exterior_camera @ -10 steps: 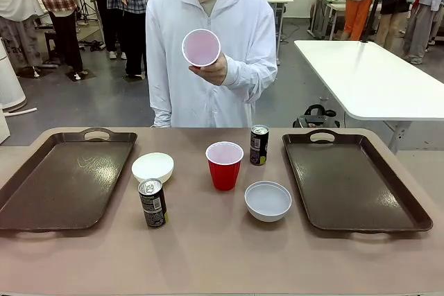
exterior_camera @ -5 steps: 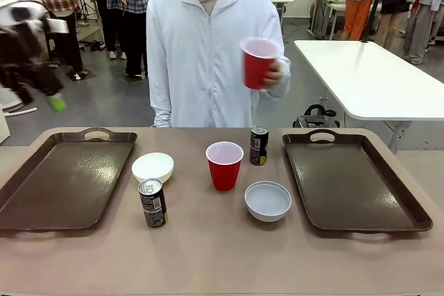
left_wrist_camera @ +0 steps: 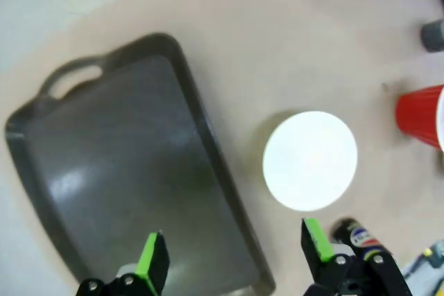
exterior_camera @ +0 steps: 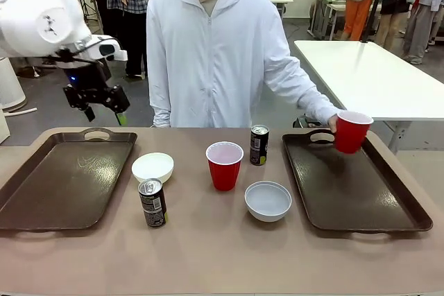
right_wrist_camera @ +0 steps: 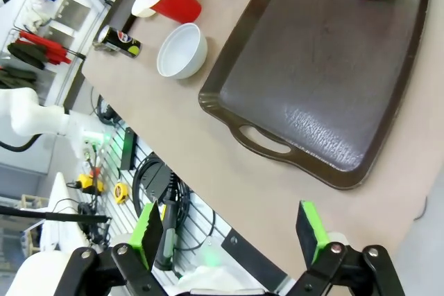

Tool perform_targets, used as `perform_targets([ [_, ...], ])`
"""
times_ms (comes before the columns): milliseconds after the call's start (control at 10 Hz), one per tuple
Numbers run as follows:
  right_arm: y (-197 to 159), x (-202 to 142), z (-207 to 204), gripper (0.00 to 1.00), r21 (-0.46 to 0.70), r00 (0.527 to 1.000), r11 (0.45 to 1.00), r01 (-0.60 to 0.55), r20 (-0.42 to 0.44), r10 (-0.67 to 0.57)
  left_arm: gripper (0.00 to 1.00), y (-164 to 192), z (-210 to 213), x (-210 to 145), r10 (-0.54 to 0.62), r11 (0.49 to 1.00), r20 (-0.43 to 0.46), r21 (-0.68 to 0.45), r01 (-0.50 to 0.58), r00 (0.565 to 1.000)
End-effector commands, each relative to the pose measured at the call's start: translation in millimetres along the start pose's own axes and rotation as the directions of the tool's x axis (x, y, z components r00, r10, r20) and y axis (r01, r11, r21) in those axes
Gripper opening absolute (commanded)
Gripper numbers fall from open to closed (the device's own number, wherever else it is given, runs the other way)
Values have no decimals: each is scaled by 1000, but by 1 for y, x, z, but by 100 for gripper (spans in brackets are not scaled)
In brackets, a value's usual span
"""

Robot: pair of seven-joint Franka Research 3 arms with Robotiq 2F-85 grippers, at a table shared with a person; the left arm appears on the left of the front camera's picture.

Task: Prepare tableware on both trays.
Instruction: Pick up a Picnic Bowl from the table and place it on a Handle tray.

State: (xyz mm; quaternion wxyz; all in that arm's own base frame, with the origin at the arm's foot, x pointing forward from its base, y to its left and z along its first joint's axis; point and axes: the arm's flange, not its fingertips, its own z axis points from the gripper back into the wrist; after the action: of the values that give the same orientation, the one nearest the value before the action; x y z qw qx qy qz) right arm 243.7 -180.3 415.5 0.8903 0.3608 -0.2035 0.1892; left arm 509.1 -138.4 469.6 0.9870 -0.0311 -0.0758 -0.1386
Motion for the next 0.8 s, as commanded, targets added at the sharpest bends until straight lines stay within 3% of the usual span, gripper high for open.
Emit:
perform_targets([
  [0, -1, 0, 0, 100, 13, 1000, 1000, -9, 12, 9, 100, -12, -18, -7, -25, 996, 12, 87, 24, 1000],
  [300, -1, 0, 0, 100, 13, 1000, 1000, -9, 12, 9, 100, -47, -64, -20, -137, 985, -60, 99, 142, 989],
  [500, -1, 0, 0, 100, 13, 1000, 1000, -9, 12, 9, 100, -58, -78, -26, -244, 963, -20, 110, 245, 970],
  [700, -1, 0, 0, 100, 13, 1000, 1000, -9, 12, 9, 100, -59, -85, -23, -252, 963, -6, 99, 251, 968],
])
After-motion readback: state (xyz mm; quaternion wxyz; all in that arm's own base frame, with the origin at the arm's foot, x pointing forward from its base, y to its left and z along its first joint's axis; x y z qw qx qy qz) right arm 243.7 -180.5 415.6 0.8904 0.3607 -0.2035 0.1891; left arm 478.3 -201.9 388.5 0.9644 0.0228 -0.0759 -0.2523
